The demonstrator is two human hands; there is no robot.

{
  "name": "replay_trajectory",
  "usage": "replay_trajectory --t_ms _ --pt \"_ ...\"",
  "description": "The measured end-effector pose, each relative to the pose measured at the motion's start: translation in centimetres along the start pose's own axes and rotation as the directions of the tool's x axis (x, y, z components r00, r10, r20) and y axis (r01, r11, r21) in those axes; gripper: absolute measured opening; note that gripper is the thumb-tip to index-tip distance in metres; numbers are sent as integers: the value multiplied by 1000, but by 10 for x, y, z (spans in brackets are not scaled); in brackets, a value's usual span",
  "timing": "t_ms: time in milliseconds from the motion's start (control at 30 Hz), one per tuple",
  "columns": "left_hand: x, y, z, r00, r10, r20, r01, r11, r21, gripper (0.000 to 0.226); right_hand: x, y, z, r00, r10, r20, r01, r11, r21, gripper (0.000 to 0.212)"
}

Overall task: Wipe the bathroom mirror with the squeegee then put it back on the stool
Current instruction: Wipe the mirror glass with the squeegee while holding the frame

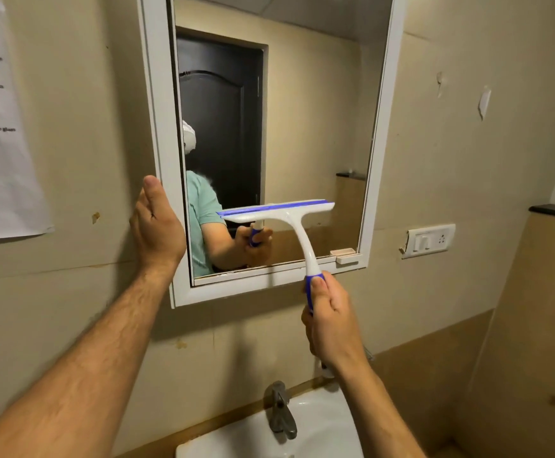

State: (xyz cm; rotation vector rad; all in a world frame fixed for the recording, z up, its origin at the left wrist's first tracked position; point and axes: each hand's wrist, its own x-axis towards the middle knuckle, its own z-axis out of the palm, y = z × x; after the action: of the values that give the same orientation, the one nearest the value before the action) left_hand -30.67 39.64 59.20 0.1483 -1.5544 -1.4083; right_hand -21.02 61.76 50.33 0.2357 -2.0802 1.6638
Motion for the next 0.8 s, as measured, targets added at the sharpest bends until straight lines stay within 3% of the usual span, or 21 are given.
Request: replay_trajectory --t_ms 267,533,800 --pt "-6 4 0 1000 12 -1 -12 1000 -11 63 -35 41 9 992 119 51 -120 993 18 31" --pt "-5 4 -1 1000 17 -1 -17 1000 2 64 -8 6 0 999 23 -35 -23 1000 -1 27" --pt "-6 1 -2 1000 17 -5 -17 1000 4 67 -37 40 -9 977 212 -4 -212 975 64 36"
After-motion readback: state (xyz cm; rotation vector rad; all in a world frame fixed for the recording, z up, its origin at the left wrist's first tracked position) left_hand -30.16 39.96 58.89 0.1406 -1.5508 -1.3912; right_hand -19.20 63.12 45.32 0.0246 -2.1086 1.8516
